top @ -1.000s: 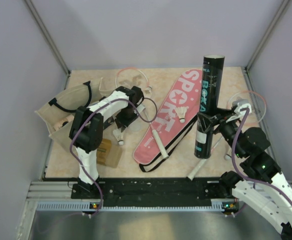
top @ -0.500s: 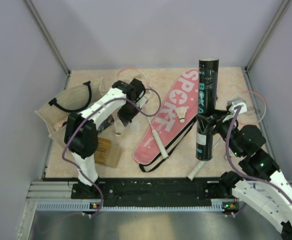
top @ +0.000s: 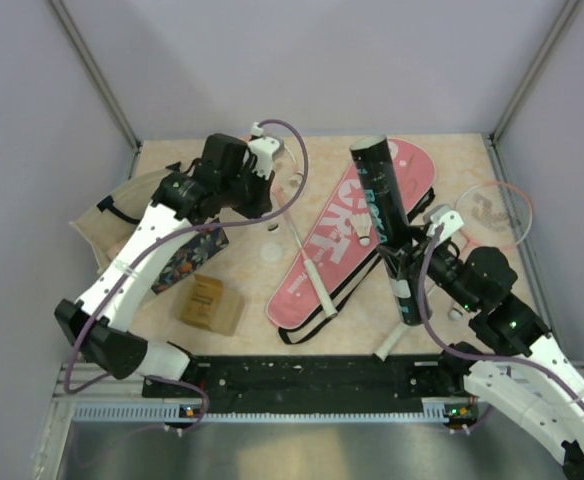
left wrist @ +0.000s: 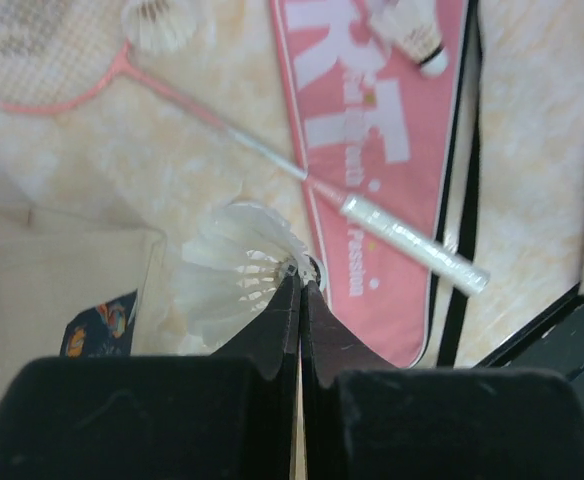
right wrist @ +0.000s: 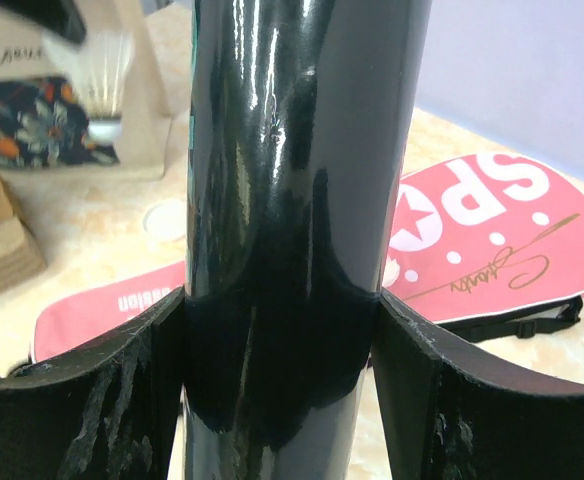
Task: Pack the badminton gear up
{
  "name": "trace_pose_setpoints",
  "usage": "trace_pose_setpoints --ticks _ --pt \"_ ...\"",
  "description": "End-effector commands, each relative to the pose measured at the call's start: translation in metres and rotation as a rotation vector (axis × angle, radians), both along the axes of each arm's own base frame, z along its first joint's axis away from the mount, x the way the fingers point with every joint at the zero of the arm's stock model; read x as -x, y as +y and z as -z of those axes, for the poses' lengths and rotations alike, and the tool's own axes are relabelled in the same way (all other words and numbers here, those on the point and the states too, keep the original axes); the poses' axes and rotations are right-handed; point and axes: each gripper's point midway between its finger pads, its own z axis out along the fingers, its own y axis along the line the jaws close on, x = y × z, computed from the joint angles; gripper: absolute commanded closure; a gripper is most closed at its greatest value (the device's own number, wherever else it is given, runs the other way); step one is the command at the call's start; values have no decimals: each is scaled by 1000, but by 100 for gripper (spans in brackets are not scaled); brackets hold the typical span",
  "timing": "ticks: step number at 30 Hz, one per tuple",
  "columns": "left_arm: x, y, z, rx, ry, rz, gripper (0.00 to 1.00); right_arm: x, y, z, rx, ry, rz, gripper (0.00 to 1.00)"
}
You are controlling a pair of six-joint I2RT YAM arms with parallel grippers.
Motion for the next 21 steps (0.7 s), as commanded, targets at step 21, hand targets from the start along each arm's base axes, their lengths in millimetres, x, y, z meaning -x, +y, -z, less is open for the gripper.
trace_pose_setpoints --ticks 21 --pt "94 -29 -224 893 -437 184 100 34 56 35 295 -285 -498 58"
